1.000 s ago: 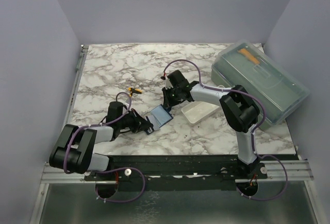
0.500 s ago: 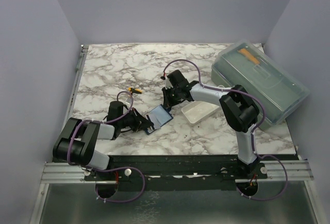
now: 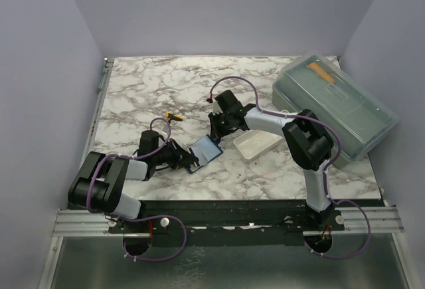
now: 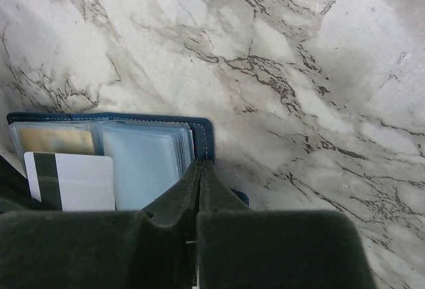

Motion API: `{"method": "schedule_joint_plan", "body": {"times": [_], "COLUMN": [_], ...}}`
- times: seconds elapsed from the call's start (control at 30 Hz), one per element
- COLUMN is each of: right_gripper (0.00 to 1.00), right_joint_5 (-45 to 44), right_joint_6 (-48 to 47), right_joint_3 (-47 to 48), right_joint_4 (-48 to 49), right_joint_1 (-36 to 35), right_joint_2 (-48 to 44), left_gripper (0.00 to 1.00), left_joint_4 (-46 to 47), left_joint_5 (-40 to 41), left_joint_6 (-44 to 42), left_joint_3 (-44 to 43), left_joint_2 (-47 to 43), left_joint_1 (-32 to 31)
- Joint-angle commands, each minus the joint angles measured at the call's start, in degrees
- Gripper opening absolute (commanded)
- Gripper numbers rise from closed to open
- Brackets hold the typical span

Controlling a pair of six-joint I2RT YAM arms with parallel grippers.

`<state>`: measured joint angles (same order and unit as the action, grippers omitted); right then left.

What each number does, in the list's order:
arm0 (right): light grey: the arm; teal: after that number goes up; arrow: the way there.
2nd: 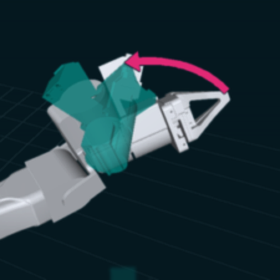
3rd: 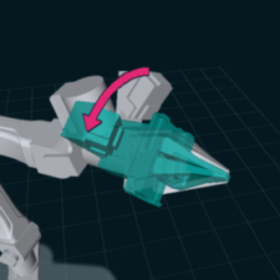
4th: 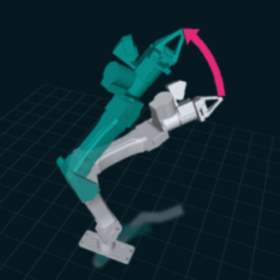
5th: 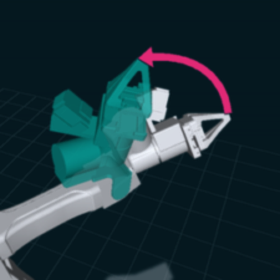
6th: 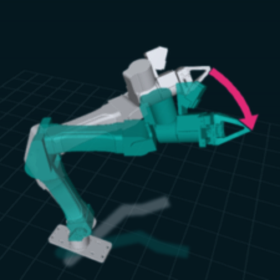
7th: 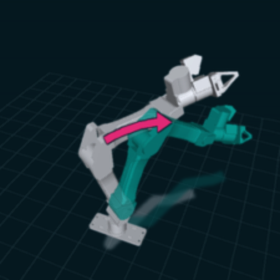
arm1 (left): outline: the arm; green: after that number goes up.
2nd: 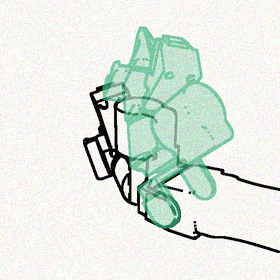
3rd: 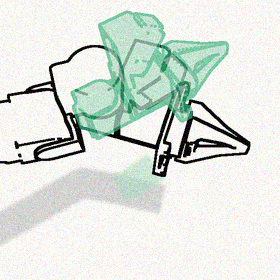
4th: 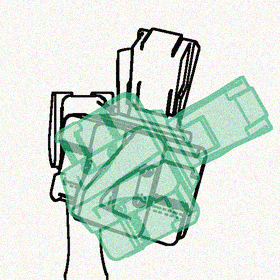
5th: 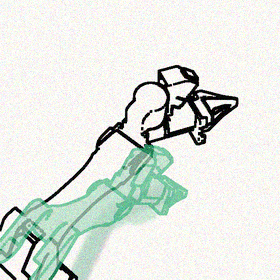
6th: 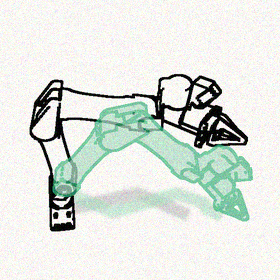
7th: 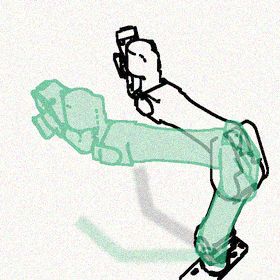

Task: Put the credit cards into the card holder
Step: Insert the credit card into the card holder.

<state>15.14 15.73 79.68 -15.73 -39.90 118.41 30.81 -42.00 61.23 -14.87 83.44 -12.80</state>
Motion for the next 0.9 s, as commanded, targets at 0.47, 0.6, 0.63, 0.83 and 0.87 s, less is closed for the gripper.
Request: {"method": "schedule_joint_plan", "body": {"times": [0.47,0.6,0.63,0.83,0.87], "right_gripper": [0.00,0.00,0.00,0.00,0.00], "right_joint_5": [-2.9,-2.4,-2.1,0.1,0.2], "right_joint_6": [-1.7,-0.9,-0.4,2.8,3.0], "right_joint_3": [-2.6,-3.0,-3.1,-5.5,-5.8], "right_joint_4": [-3.7,-3.3,-3.3,-1.7,-1.5], "right_joint_1": [0.8,0.8,0.8,0.8,0.8], "right_joint_2": [4.5,4.4,4.4,2.7,2.5], "left_gripper": [0.00,0.00,0.00,0.00,0.00], "left_joint_4": [6.2,10.5,11.5,15.5,15.8], "left_joint_5": [7.7,7.7,7.9,10.4,10.2], "left_joint_6": [0.5,3.2,3.8,4.8,4.5], "left_joint_3": [0.3,2.0,2.4,3.0,2.6], "left_joint_2": [2.1,3.0,3.3,4.5,5.2], "left_joint_1": [0.2,0.1,0.0,-1.9,-2.5]}}
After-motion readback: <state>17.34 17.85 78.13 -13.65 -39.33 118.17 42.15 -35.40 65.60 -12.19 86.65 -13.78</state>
